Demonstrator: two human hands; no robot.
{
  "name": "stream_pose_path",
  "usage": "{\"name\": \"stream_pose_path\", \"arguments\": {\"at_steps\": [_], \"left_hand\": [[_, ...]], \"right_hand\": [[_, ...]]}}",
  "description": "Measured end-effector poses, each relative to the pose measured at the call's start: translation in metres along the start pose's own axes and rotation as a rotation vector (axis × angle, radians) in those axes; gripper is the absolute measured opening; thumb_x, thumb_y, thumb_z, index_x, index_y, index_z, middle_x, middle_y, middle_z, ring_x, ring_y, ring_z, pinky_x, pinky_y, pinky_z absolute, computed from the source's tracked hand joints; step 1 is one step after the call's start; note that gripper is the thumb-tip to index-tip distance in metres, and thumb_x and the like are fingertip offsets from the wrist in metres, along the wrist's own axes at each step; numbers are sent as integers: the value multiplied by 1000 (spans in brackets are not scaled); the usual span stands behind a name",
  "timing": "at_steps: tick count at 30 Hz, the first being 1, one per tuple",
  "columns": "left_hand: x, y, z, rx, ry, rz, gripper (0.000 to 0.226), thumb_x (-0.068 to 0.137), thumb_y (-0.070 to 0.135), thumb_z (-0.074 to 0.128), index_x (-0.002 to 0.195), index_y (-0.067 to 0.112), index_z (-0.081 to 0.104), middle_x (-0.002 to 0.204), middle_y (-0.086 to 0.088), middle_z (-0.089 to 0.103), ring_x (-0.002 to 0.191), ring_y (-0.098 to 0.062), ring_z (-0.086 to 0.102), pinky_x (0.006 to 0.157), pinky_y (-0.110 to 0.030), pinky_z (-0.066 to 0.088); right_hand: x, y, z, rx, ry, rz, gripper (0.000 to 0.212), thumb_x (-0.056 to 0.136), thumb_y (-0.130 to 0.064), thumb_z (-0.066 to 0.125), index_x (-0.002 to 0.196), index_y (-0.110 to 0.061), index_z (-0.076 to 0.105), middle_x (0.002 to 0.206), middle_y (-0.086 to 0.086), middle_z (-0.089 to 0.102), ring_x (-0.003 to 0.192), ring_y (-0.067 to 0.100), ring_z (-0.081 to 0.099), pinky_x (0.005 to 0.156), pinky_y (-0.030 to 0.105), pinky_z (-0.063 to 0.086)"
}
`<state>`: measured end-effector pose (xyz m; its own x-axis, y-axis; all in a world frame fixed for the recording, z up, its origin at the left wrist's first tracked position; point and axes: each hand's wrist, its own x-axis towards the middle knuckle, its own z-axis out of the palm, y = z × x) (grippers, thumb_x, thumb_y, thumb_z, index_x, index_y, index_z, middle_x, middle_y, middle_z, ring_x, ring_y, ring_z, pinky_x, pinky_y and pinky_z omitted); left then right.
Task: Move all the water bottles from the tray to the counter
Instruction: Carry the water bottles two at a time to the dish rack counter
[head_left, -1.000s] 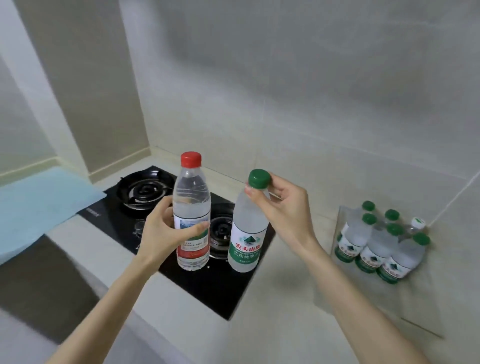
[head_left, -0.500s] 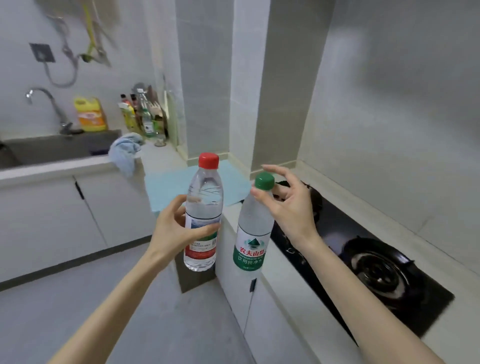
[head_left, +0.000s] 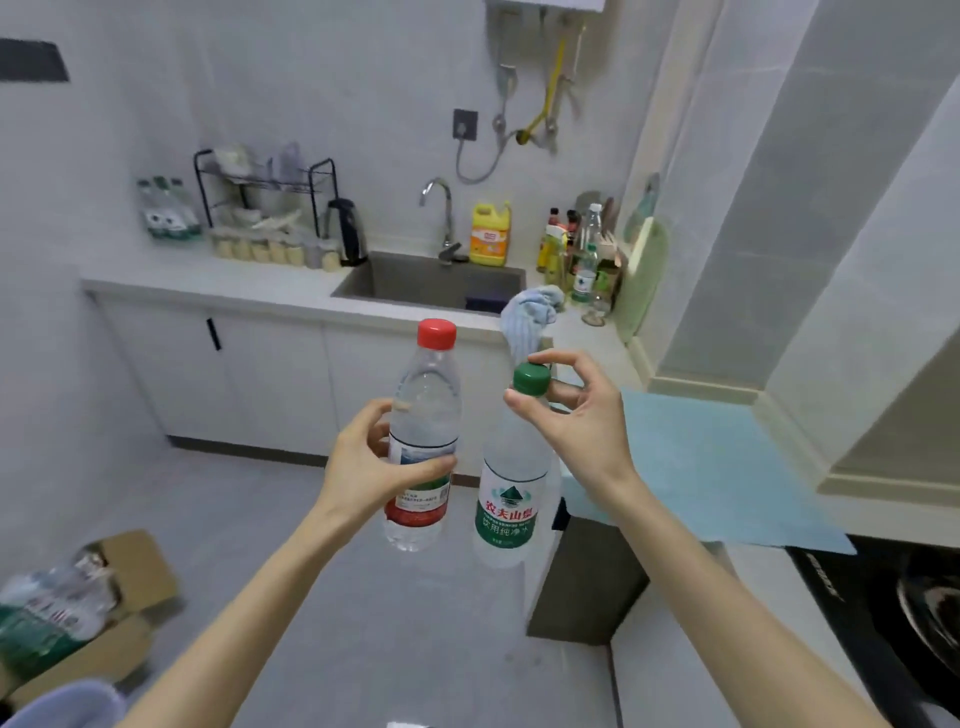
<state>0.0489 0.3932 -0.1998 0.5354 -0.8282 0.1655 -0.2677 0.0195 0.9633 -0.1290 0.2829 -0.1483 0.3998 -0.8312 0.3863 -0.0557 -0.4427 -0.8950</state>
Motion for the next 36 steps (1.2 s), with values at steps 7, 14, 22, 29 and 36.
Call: {"name": "stream_pose_path", "arguments": {"at_steps": [7,14,22,29,36], "left_hand": [[85,-32,-77,56,269,-37,56,58,12,89,105,18,60,98,5,71,83,0,68,61,-10,52],[168,-55,-160,93,489,-80,62,54,17,93,106,19,61,100,6,72,89,-5,69,74,-19,55],[244,-100,-262,95,637,-120,55,58,12,89,103,24,61,98,8,71,85,3,68,66,-8,51],[337,-147,-372,97,660,-142,59,55,14,91,105,24,61,100,8,71,88,0,68,70,-12,53],[452,-185,-474,50,615,-150,56,55,8,90,94,32,57,87,21,72,81,7,67,64,-7,49]], "right_hand": [[114,28,118,98,-220,-58,36,71,-13,82,100,-20,61,87,-11,73,85,4,71,83,31,56],[221,36,240,163,-441,-95,37,70,-14,83,98,-22,60,91,-5,74,85,5,71,83,29,55],[306,46,385,221,-560,-111,35,70,-14,82,96,-24,61,85,-2,76,83,9,72,87,40,56],[377,50,519,233,-572,-91,36,70,-13,82,98,-21,61,83,-1,76,83,11,72,89,39,55],[461,56,642,250,-516,-50,38,70,-11,83,97,-22,60,81,-2,76,83,14,72,85,33,56]]}}
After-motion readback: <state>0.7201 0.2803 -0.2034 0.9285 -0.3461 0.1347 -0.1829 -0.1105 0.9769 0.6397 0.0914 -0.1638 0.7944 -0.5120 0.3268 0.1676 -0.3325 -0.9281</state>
